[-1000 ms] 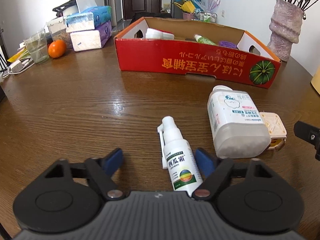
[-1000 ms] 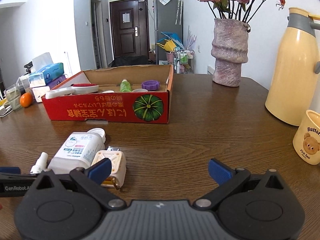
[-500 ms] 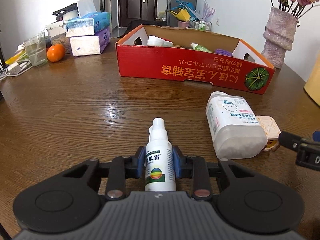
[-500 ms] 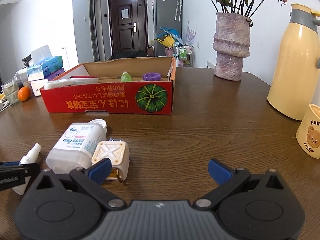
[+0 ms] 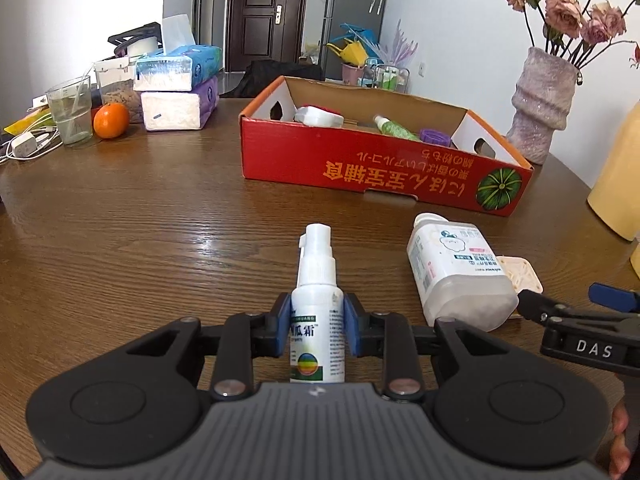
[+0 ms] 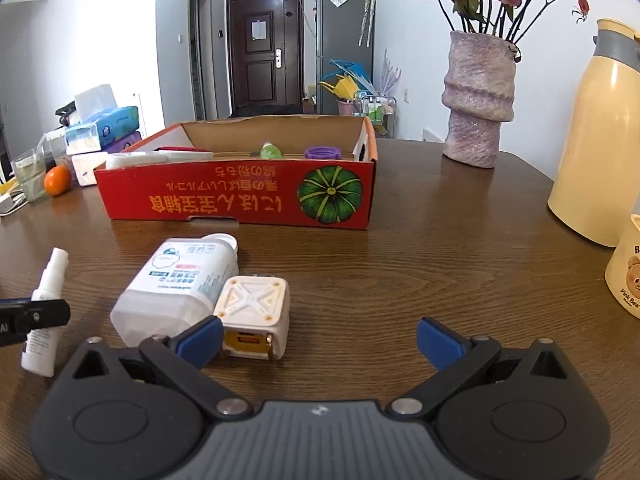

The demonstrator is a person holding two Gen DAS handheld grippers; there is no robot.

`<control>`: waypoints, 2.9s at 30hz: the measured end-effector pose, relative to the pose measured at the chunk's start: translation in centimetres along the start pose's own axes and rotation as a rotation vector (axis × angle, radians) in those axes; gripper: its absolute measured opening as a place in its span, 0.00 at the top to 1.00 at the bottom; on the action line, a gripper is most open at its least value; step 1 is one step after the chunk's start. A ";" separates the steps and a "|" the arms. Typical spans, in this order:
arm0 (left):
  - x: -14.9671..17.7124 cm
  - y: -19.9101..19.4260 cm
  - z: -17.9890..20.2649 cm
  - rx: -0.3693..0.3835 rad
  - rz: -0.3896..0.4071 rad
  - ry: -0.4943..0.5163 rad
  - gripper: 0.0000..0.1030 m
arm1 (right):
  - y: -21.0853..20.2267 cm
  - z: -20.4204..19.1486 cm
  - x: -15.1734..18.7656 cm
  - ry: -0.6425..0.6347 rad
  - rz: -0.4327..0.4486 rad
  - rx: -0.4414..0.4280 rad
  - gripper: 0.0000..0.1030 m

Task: Organize rigid objects
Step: 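Grasp the cream cube box with the right tool while the left tool holds the spray bottle, then carry the white spray bottle and cream cube box over the red box with both tools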

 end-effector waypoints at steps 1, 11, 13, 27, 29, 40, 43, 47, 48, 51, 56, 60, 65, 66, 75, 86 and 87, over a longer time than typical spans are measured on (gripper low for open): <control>0.0 -0.1 -0.2 0.001 0.002 -0.003 0.73 | 0.1 -0.1 0.1 -0.002 0.000 0.001 0.00; 0.1 -0.5 -2.2 -0.002 0.014 -0.038 0.73 | 0.8 -1.6 0.5 -0.037 0.002 0.017 0.00; 0.1 -0.6 -2.5 -0.005 0.018 -0.044 0.73 | 1.0 -2.0 0.5 -0.045 0.002 0.021 0.00; 0.1 -0.8 -3.3 -0.008 0.024 -0.053 0.73 | 2.9 -3.2 0.8 -0.024 -0.038 -0.014 0.52; 0.1 -0.8 -3.3 -0.008 0.024 -0.052 0.73 | 2.6 -3.3 0.8 -0.027 -0.032 -0.019 0.63; 0.1 -0.9 -3.1 -0.004 0.025 -0.050 0.73 | 1.3 -3.6 0.7 -0.037 0.019 -0.034 0.63; 0.1 -1.2 -2.9 0.002 0.032 -0.047 0.73 | 0.9 -3.6 0.5 -0.031 0.033 -0.041 0.63; -0.1 -1.6 -2.9 0.003 0.051 -0.048 0.73 | 0.4 -3.6 0.3 -0.023 0.049 -0.056 0.63; -0.2 -1.7 -2.9 0.002 0.053 -0.049 0.73 | 0.3 -3.7 0.3 -0.022 0.053 -0.059 0.63; -0.3 -2.0 -3.0 0.004 0.060 -0.055 0.73 | -0.2 -3.7 0.1 -0.012 0.068 -0.071 0.63; -0.9 -2.8 -2.9 0.001 0.086 -0.051 0.73 | -0.9 -3.7 -0.3 0.006 0.090 -0.085 0.63; -1.7 -3.5 -2.8 0.000 0.103 -0.050 0.73 | -1.5 -3.9 -0.8 0.015 0.109 -0.091 0.63; -3.1 -4.3 -2.5 0.000 0.129 -0.032 0.73 | -2.4 -4.1 -1.7 0.024 0.134 -0.106 0.63; -3.5 -4.5 -2.3 0.002 0.137 -0.027 0.73 | -2.6 -4.2 -1.9 0.025 0.139 -0.110 0.63; -7.4 -5.7 -1.2 -0.007 0.194 0.004 0.73 | -3.8 -4.8 -4.7 0.032 0.196 -0.131 0.63; -12.2 -5.5 -0.4 -0.006 0.230 0.020 0.73 | -4.6 -5.0 -8.7 0.050 0.271 -0.142 0.63; -12.7 -5.3 -0.4 -0.006 0.228 0.022 0.73 | -4.6 -5.1 -9.2 0.053 0.279 -0.143 0.63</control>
Point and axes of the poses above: each gripper's, at about its wrist camera, not at the fingertips, and y roughly the way its jaws point, z to its right, x to its underside, the point moved 9 cm from there along y, roughly the way its jaws point, and after that the axes turned 14 degrees about y, right-handed, at the moved point
